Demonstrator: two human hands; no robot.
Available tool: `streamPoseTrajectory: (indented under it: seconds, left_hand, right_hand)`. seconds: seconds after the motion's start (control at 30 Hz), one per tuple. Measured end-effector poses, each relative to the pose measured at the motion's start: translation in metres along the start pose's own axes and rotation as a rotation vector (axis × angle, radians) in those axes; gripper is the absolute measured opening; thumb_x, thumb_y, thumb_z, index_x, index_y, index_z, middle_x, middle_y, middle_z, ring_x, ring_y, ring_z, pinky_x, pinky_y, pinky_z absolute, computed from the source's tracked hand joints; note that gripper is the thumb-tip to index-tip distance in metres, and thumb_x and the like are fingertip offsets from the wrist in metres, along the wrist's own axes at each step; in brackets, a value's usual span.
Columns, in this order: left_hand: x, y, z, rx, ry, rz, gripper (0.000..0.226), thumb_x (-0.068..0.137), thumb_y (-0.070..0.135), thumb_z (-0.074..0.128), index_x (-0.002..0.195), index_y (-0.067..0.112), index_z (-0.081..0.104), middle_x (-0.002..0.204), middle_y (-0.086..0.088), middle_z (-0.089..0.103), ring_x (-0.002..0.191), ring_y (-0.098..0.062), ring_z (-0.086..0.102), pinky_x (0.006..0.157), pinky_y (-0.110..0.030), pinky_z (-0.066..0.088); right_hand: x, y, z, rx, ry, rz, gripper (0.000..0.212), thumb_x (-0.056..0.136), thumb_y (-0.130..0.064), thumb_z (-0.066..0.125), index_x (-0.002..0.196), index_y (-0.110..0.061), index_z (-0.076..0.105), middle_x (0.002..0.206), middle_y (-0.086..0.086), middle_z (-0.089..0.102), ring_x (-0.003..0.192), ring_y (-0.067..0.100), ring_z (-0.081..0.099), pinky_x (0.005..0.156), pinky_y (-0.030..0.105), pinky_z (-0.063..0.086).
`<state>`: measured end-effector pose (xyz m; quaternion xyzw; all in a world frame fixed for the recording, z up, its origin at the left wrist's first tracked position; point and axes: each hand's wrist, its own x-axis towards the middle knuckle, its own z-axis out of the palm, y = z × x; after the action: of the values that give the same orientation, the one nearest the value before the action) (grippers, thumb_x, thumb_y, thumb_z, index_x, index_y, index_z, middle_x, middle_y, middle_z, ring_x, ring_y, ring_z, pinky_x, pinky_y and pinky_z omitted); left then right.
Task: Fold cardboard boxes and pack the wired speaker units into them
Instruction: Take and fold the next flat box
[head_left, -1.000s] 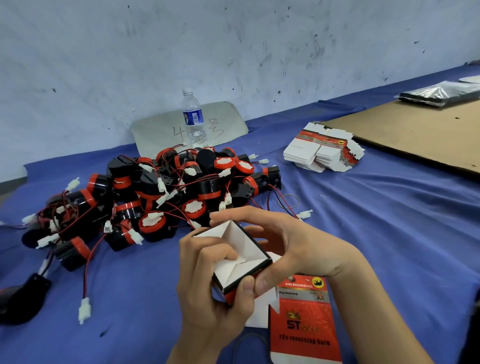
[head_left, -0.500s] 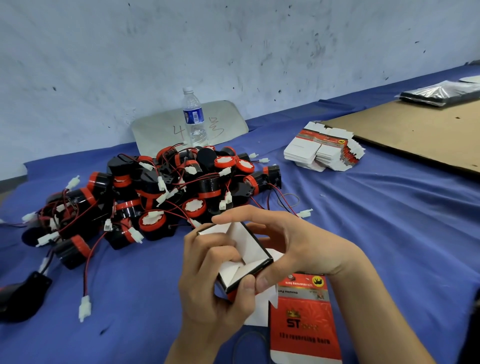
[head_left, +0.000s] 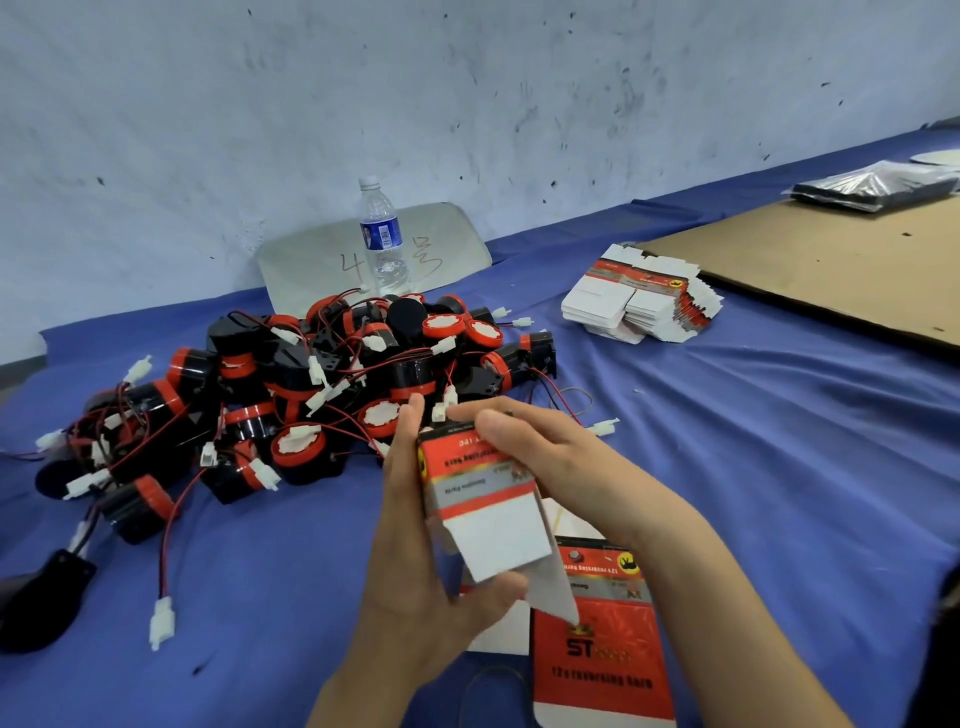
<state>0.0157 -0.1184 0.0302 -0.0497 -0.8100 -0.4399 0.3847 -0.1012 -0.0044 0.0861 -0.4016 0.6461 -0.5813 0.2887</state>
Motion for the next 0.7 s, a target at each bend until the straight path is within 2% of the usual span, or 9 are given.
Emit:
streamPoseTrajectory:
  seconds: [0.1,0.2,0.27,0.3,0.37,0.47,0.57,0.63,0.7]
  left_hand:
    - [0.002,-0.003,0.003,0.005,0.116,-0.211,0.077,0.077,0.029,0.075,0.133,0.061,0.035,0.123,0.027,0.059,0.109,0.004,0.06,0.082,-0.017,0.052]
    - [-0.001,-0.007,0.003,-0.04,0.33,-0.393,0.043,0.084,0.003,0.066,0.088,0.046,0.066,0.077,0.021,0.07,0.069,0.001,0.066,0.055,-0.01,0.048]
    - [0.001,-0.007,0.001,-0.153,0.437,-0.552,0.047,0.086,-0.014,0.058,0.079,0.033,0.064,0.066,0.027,0.067,0.063,0.001,0.065,0.051,-0.007,0.046]
    - [0.003,-0.005,0.0,-0.206,0.474,-0.617,0.051,0.085,-0.02,0.054,0.082,0.031,0.057,0.062,0.032,0.063,0.062,0.007,0.063,0.05,-0.003,0.044]
    - [0.004,-0.01,-0.006,-0.323,0.574,-0.672,0.04,0.093,-0.016,0.044,0.077,0.02,0.05,0.049,0.022,0.059,0.046,0.009,0.056,0.043,-0.006,0.042]
    - [0.009,-0.008,-0.009,-0.437,0.487,-0.69,0.021,0.095,0.008,0.048,0.076,0.015,0.05,0.056,0.004,0.055,0.051,-0.008,0.053,0.049,-0.018,0.045]
    - [0.005,-0.009,-0.008,-0.373,0.388,-0.722,0.022,0.095,-0.008,0.046,0.078,0.006,0.051,0.056,0.001,0.06,0.053,-0.012,0.056,0.044,-0.017,0.045]
    - [0.003,-0.009,-0.007,-0.306,0.286,-0.715,0.022,0.094,-0.008,0.049,0.112,0.004,0.053,0.084,-0.008,0.071,0.072,-0.016,0.069,0.054,-0.024,0.053]
    - [0.004,-0.009,-0.009,-0.288,0.257,-0.765,0.05,0.095,0.005,0.055,0.133,0.032,0.038,0.095,-0.003,0.07,0.078,-0.008,0.071,0.059,-0.027,0.054]
  right_hand:
    - [-0.001,0.002,-0.001,-0.002,-0.01,0.105,0.058,0.079,-0.076,0.044,0.088,-0.026,0.072,0.083,-0.002,0.074,0.072,0.007,0.069,0.061,0.015,0.051]
    - [-0.001,0.01,0.004,-0.101,-0.12,0.132,0.061,0.074,-0.08,0.04,0.079,-0.029,0.073,0.081,-0.006,0.073,0.062,0.009,0.066,0.058,0.019,0.052]
    - [0.003,0.013,0.005,-0.171,-0.087,0.101,0.059,0.08,-0.075,0.045,0.086,-0.023,0.073,0.088,-0.002,0.073,0.064,0.011,0.067,0.063,0.027,0.056]
    - [0.005,0.013,0.002,-0.216,-0.006,0.059,0.05,0.084,-0.068,0.049,0.083,-0.024,0.073,0.084,-0.004,0.072,0.063,0.006,0.066,0.064,0.026,0.056]
    - [0.01,0.02,-0.012,-0.379,0.255,-0.003,0.036,0.089,-0.053,0.057,0.069,-0.027,0.071,0.078,-0.006,0.07,0.072,0.003,0.063,0.065,0.022,0.048]
    - [0.014,0.039,-0.037,-0.733,0.43,0.197,0.037,0.091,-0.039,0.06,0.083,-0.005,0.072,0.1,0.011,0.063,0.11,0.022,0.054,0.081,0.03,0.041]
    - [0.014,0.059,-0.044,-0.8,0.338,0.43,0.042,0.092,-0.04,0.058,0.096,0.001,0.067,0.111,0.013,0.059,0.111,0.03,0.054,0.08,0.032,0.043]
    - [0.016,0.062,-0.043,-0.774,0.369,0.426,0.035,0.093,-0.039,0.056,0.092,-0.005,0.064,0.107,0.008,0.058,0.106,0.031,0.056,0.075,0.03,0.041]
    - [0.019,0.06,-0.044,-0.793,0.456,0.366,0.027,0.095,-0.035,0.054,0.085,-0.01,0.06,0.11,0.006,0.058,0.107,0.031,0.056,0.081,0.032,0.042]
